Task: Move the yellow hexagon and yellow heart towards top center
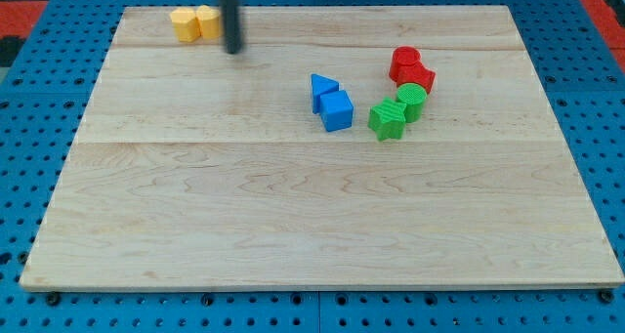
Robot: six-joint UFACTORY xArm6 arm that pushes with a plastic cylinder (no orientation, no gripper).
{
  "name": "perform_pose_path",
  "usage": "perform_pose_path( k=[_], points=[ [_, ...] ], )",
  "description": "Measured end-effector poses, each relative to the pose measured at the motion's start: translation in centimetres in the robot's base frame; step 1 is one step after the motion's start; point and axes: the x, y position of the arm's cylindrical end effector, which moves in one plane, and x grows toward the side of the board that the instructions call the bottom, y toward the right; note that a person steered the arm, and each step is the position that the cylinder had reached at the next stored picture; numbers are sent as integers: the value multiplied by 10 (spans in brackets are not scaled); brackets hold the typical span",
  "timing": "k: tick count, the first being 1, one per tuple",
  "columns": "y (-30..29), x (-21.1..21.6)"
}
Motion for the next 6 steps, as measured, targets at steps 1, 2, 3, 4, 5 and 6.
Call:
perform_pose_path(
  k=[1, 2, 3, 4, 5, 6],
  points=[
    [-97, -43],
    [-76, -47],
    [-29, -59],
    [-26, -56],
    [21, -14],
    [-19, -11]
  ],
)
